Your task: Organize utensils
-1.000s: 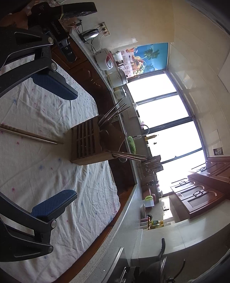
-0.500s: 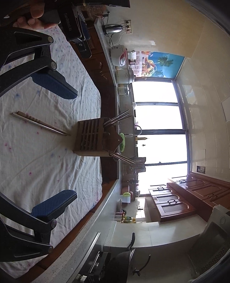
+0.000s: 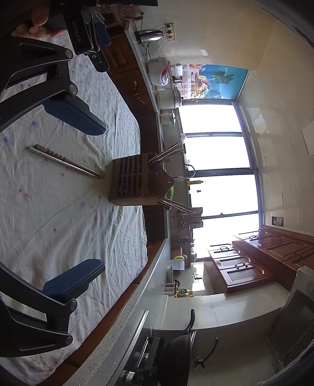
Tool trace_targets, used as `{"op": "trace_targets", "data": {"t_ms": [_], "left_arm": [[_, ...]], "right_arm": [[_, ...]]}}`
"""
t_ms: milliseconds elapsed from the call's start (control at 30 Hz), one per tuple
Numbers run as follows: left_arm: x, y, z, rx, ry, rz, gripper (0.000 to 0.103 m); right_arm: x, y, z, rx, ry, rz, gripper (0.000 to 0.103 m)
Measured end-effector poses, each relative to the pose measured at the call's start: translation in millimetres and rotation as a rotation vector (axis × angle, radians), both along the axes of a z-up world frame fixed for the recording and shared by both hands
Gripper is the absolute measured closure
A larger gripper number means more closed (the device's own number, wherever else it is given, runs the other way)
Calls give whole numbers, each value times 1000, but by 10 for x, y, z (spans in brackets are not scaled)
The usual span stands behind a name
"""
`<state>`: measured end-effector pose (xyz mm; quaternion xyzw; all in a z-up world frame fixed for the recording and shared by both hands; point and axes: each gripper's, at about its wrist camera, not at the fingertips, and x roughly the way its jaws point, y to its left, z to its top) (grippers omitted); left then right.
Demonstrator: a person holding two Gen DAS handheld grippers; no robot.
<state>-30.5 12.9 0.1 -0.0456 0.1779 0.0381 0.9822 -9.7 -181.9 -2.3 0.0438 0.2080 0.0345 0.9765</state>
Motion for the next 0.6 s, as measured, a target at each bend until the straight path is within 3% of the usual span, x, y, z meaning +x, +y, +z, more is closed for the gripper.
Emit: {"op": "trace_targets", "data": {"t_ms": [167, 600], "left_arm": [[-41, -25, -41, 20, -12, 6, 1], [-77, 18, -83, 26, -25, 20, 1]], "right_arm": [[-69, -9, 17, 2, -33, 4, 0], [-57, -34, -11, 24, -21, 6, 0]]}}
